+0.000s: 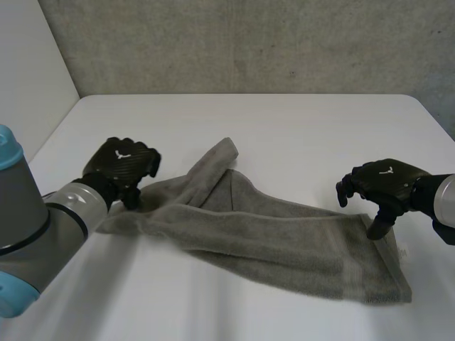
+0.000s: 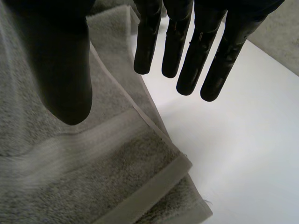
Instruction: Fold the towel.
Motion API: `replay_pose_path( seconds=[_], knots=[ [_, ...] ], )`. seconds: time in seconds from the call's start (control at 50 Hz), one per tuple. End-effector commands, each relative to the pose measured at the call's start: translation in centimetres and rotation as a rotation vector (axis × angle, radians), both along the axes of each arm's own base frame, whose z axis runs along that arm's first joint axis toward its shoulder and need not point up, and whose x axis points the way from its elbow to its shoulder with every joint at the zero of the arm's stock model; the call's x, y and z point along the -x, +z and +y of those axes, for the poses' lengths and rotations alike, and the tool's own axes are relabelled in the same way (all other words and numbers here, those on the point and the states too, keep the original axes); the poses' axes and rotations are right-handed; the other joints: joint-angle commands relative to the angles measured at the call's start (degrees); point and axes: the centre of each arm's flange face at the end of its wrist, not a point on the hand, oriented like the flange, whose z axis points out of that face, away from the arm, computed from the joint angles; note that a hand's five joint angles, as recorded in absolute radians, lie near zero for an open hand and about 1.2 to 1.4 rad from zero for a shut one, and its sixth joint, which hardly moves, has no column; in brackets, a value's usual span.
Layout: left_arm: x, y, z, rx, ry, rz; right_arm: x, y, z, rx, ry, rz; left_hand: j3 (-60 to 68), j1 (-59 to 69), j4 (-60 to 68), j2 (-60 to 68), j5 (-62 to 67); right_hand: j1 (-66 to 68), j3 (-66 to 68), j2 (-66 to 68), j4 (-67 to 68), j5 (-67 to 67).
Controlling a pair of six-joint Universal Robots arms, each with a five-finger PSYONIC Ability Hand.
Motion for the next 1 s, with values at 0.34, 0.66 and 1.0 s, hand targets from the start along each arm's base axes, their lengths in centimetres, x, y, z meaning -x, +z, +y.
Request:
replay_pose_path(
  seconds=[0.34, 0.66, 1.0],
  knots=[
    [-4.7, -4.3, -4.2, -0.153, 0.111, -0.005, 1.1, -5.9, -3.3, 0.046, -0.138, 0.114, -11.17, -11.6, -12.24, -11.46, -20.82, -7.92, -8.82, -8.87, -8.72, -6.64],
    [-4.6, -6.6, -4.2, -0.212, 0.103, -0.022, 1.2, -6.7, -3.8, 0.047, -0.14, 0.114, -11.0, -11.43, -12.07, -11.29, -20.65, -7.08, -7.98, -8.03, -7.87, -5.8],
    [-4.7, -7.2, -4.7, -0.219, 0.109, -0.025, 0.8, -8.0, -4.5, 0.057, -0.137, 0.105, -3.77, -4.2, -4.84, -4.06, -13.42, -6.58, -7.47, -7.53, -7.37, -5.29]
  ],
)
